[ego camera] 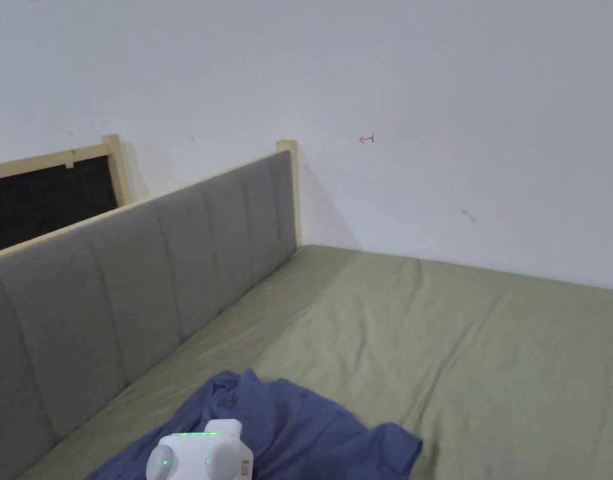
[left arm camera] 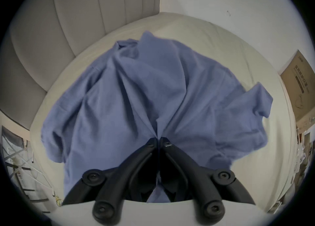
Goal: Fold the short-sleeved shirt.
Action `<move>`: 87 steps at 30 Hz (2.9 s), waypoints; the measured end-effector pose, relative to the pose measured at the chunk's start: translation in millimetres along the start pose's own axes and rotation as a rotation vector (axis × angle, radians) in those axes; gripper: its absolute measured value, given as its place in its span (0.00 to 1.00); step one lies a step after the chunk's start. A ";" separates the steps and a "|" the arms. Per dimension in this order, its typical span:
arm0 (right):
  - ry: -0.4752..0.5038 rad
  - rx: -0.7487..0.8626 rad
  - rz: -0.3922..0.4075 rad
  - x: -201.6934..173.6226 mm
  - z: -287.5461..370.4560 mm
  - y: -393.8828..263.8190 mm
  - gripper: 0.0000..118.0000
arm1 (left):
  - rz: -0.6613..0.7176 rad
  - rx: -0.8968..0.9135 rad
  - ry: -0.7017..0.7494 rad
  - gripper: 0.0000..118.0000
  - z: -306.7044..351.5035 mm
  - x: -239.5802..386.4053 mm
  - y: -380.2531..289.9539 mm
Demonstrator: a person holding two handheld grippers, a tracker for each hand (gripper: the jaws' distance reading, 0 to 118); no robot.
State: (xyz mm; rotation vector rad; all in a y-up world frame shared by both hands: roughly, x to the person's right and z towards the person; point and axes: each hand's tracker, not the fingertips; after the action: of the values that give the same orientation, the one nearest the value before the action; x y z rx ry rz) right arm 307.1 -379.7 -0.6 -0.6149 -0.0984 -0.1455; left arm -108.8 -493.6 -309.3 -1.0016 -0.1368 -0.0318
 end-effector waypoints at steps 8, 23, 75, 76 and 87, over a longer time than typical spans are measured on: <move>0.006 0.071 -0.036 13.9 20.3 7.7 0.01 | -0.065 0.471 -0.084 0.00 141.7 -13.6 31.3; -0.120 0.287 -0.170 73.4 105.3 11.0 0.01 | -0.448 0.659 -0.698 0.01 342.0 241.1 39.6; -0.369 0.564 -0.211 96.4 141.9 -20.0 0.01 | -0.263 0.685 -0.467 0.00 236.2 274.3 -77.3; -0.352 0.538 -0.215 99.5 139.1 -18.4 0.01 | -0.263 0.564 -0.465 0.00 224.8 280.5 -57.9; -0.247 0.367 -0.282 125.1 100.7 -14.3 0.01 | -0.291 -0.167 -0.366 0.85 13.1 342.9 -13.3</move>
State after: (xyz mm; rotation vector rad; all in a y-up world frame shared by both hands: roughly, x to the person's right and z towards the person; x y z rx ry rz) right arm 423.1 -346.1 106.2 -0.2473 -0.4421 -0.3165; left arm 228.5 -477.3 -246.9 -1.1406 -0.6234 -0.1273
